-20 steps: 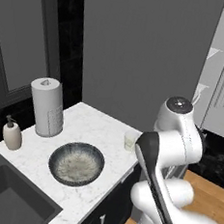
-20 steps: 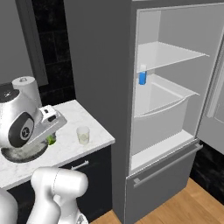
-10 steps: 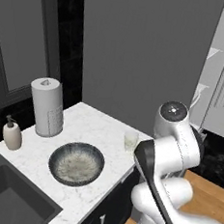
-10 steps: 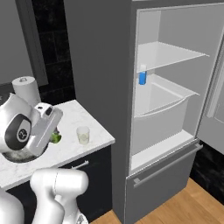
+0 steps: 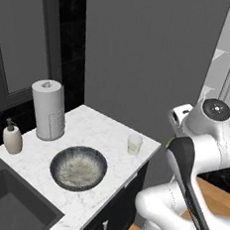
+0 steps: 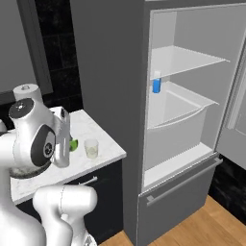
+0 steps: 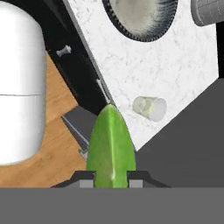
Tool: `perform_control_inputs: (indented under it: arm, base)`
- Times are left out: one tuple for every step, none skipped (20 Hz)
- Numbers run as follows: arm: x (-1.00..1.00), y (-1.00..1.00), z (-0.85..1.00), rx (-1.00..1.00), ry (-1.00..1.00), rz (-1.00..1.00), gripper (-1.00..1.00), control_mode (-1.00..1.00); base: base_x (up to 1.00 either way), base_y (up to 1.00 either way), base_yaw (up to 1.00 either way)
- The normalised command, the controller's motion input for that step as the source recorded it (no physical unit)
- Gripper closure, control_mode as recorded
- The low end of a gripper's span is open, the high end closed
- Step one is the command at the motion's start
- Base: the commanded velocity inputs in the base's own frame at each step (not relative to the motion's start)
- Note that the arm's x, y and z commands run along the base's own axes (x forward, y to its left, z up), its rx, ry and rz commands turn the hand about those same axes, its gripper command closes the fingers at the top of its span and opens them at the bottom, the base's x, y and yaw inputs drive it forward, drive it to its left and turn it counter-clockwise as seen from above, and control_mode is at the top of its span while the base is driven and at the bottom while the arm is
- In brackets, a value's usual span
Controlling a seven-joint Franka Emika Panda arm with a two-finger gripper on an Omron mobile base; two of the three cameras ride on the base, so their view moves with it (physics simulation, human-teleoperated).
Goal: Grab a lemon wedge from the fridge and one ice cube from the ice bowl, and put them in the glass of lemonade.
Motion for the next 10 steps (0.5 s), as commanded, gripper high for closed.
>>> perform_control_inputs:
  arm:
    - [0.0, 0.04, 0.16, -0.26, 0.0, 0.37, 1.0, -1.0]
    - [0.0, 0.04, 0.11, -0.29, 0.0, 0.37, 1.0, -1.0]
    - [0.0, 0.04, 0.04, -0.33, 0.0, 0.37, 1.0, -1.0]
    - [0.0, 0.03, 0.0, -0.37, 0.0, 0.37, 1.0, -1.0]
    - [0.0, 0.03, 0.0, -0.41, 0.0, 0.37, 1.0, -1.0]
    - [0.0, 0.01, 0.0, -0.44, 0.0, 0.37, 1.0, -1.0]
    - [0.0, 0.0, 0.0, -0.46, 0.0, 0.36, 1.0, -1.0]
    - [0.0, 0.0, 0.0, -0.46, -0.02, 0.35, 1.0, -1.0]
    - [0.0, 0.0, 0.0, -0.45, -0.05, 0.34, 1.0, -1.0]
    - [0.0, 0.0, 0.0, -0.46, -0.09, 0.34, 1.0, -1.0]
  base:
    - [0.0, 0.0, 0.0]
    - [0.0, 0.0, 0.0]
    - [0.0, 0.0, 0.0]
    - [0.0, 0.0, 0.0]
    - [0.0, 0.0, 0.0]
    - [0.0, 0.0, 0.0]
    - [0.0, 0.0, 0.0]
    - [0.0, 0.0, 0.0]
    - [0.0, 0.0, 0.0]
    - [0.0, 0.0, 0.0]
